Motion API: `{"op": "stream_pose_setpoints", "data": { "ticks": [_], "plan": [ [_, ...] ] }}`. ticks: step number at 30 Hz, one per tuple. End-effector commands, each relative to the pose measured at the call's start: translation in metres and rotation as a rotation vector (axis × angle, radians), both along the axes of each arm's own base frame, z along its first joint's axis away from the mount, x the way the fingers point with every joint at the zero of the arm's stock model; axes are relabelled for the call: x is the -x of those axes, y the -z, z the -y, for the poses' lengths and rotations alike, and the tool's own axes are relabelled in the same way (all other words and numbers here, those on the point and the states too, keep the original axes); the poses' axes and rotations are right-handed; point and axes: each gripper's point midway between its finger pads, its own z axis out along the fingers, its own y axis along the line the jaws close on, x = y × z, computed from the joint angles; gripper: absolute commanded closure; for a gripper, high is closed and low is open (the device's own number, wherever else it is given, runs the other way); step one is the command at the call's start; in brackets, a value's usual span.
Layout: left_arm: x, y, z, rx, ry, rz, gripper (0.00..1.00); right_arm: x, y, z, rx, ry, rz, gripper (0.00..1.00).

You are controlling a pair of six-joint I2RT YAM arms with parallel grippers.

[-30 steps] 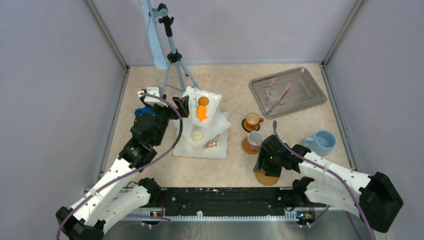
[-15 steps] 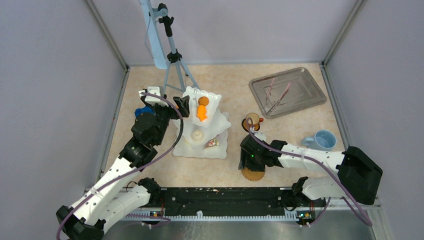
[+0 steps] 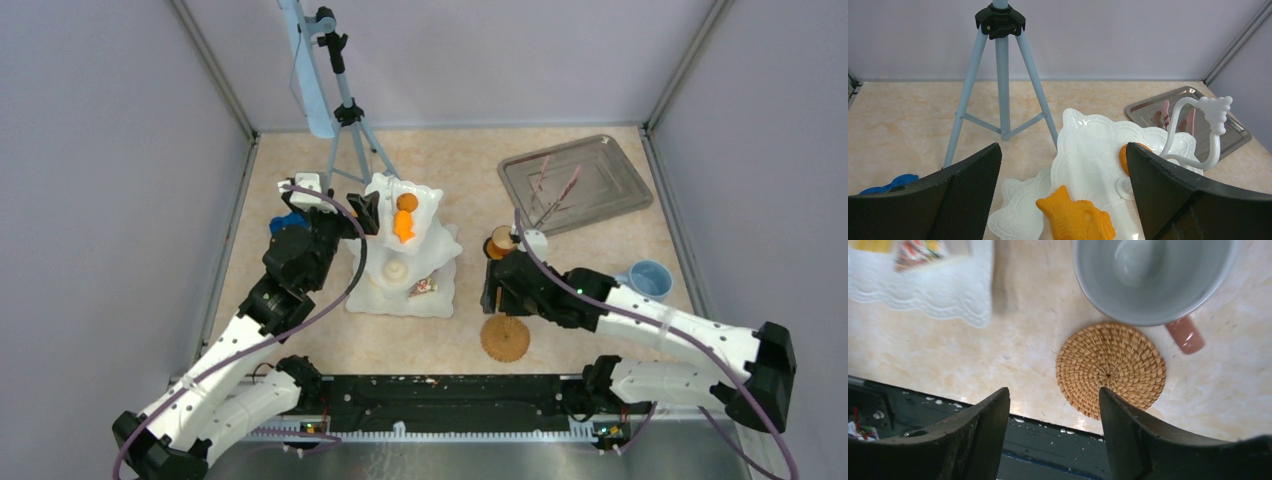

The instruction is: Serve the afternoon tea

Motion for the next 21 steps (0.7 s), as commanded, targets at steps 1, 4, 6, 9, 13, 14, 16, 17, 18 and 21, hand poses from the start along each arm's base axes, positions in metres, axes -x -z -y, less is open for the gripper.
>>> {"op": "stream_pose_setpoints", "data": {
  "ticks": [1, 4, 6, 9, 13, 14, 16, 17, 18, 21],
  "plan": [
    [0.002, -0.027, 0.0, 0.042, 0.007, 0.059, 0.01, -0.037, -0.074, 0.041, 0.14, 0.061, 0.288, 0.29],
    [0.002, -0.028, 0.0, 0.043, 0.007, 0.06, 0.01, -0.059, -0.099, 0.083, 0.28, 0.21, 0.383, 0.23],
    [0.002, -0.028, 0.001, 0.043, 0.012, 0.059, 0.01, -0.075, -0.105, 0.116, 0.338, 0.344, 0.374, 0.2],
    [0.002, -0.027, 0.001, 0.042, 0.014, 0.059, 0.01, -0.101, -0.106, 0.175, 0.312, 0.594, 0.295, 0.19],
    [0.002, -0.028, 0.0, 0.042, 0.011, 0.059, 0.01, -0.107, -0.114, 0.231, 0.159, 0.97, 0.281, 0.02],
    [0.003, -0.029, 0.001, 0.043, 0.013, 0.061, 0.01, -0.106, -0.115, 0.244, 0.12, 1.067, 0.273, 0.01],
    [0.003, -0.029, 0.001, 0.044, 0.018, 0.063, 0.01, -0.105, -0.114, 0.264, 0.023, 1.245, 0.223, 0.01],
    [0.003, -0.03, 0.001, 0.045, 0.018, 0.064, 0.01, -0.104, -0.11, 0.274, -0.014, 1.328, 0.179, 0.01],
    [0.004, -0.03, 0.001, 0.046, 0.018, 0.065, 0.01, -0.099, -0.104, 0.287, -0.034, 1.422, 0.12, 0.01],
    [0.004, -0.03, 0.002, 0.048, 0.025, 0.066, 0.01, -0.102, -0.082, 0.303, -0.051, 1.555, -0.036, 0.01]
  ]
}}
